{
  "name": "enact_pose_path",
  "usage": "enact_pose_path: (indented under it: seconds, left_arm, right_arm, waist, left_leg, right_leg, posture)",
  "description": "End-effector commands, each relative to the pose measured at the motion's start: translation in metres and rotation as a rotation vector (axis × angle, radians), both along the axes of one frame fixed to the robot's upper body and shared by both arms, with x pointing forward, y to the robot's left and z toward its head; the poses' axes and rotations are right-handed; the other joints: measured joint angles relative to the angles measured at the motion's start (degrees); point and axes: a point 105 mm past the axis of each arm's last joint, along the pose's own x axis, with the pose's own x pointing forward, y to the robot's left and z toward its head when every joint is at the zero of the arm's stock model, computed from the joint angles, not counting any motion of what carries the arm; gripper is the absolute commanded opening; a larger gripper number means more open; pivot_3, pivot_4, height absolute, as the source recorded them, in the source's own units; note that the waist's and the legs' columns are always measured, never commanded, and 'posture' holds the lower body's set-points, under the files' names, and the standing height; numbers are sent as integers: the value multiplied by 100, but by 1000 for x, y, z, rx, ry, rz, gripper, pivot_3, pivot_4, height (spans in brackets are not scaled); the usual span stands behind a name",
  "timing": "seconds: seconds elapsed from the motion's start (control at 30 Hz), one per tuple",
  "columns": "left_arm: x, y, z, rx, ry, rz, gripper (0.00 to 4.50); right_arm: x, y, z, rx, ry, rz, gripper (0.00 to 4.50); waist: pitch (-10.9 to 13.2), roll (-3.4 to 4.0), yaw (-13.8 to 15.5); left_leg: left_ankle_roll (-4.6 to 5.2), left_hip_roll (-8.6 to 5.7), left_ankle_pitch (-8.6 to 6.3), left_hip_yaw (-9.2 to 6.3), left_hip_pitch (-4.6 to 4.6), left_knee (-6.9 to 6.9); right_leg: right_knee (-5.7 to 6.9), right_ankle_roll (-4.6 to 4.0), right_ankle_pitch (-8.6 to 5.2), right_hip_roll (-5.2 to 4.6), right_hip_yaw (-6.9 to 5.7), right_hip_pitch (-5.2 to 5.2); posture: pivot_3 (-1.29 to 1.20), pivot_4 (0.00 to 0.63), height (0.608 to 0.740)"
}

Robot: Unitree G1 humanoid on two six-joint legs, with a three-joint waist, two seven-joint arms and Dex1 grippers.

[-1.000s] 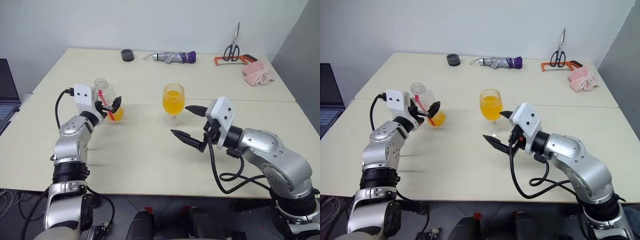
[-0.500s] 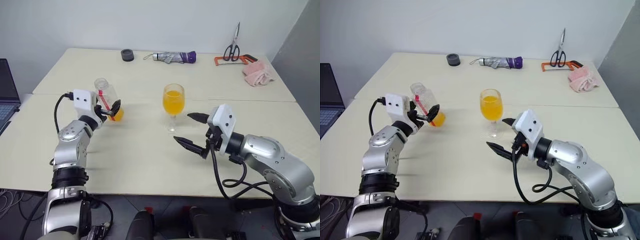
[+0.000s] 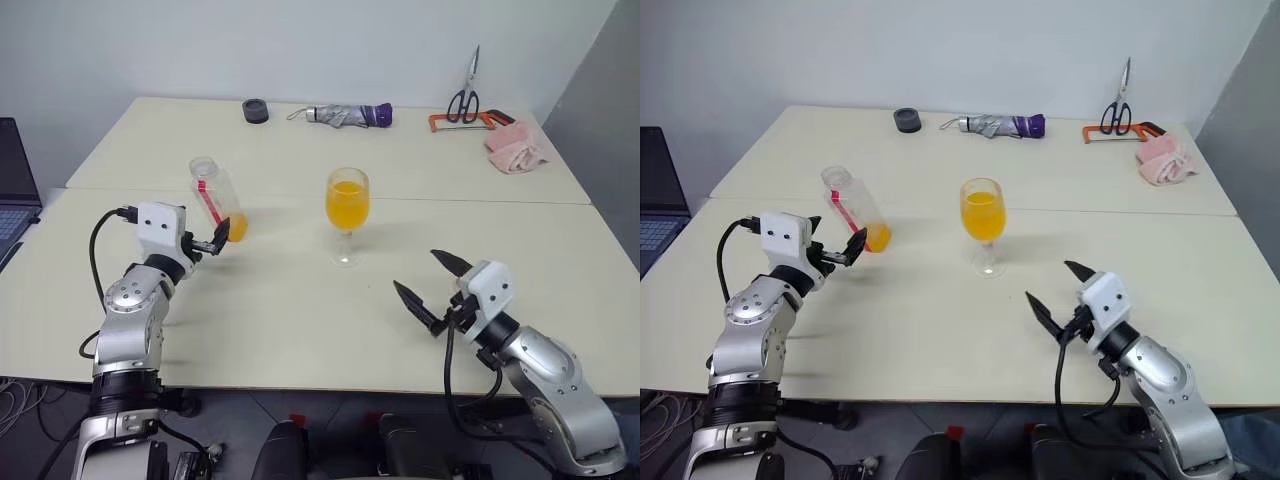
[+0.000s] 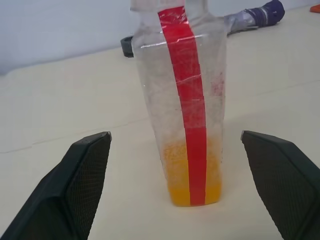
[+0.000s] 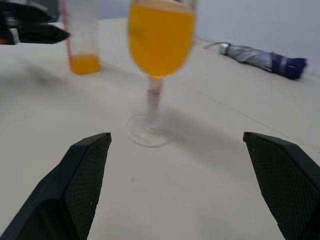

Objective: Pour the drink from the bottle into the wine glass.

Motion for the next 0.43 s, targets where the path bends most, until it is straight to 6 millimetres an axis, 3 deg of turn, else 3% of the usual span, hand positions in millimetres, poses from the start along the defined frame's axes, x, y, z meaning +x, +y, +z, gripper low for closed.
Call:
enact_pose_path:
  seconds: [0.03,0.2,0.43]
  left_arm:
    - [-11,1,18,17,-84,36,4453]
    - [-24,-2,8,-16,-59,62,4453]
    - [-40,7,-1,-72,-62,113,4453]
  right_arm:
    - [5,-27,2,99,-40,-135,4500]
    - [11,-37,-14,58,-33,-202,4500]
    - [16,-31,-30,21,-38,-198,4500]
  waist:
    - [0,1,0]
    - [0,1,-8]
    - [0,1,-6]
  left_leg:
    - [0,1,0,-1,1,-1]
    - [0,0,0,1,6,-6]
    - [0,-1,0,13,7,-7]
  right_leg:
    - [0,0,0,0,4,0]
    - [0,0,0,-1,7,0]
    - [-1,0,0,1,7,0]
  posture:
    - [0,150,740]
    - [0,150,740]
    - [0,150,740]
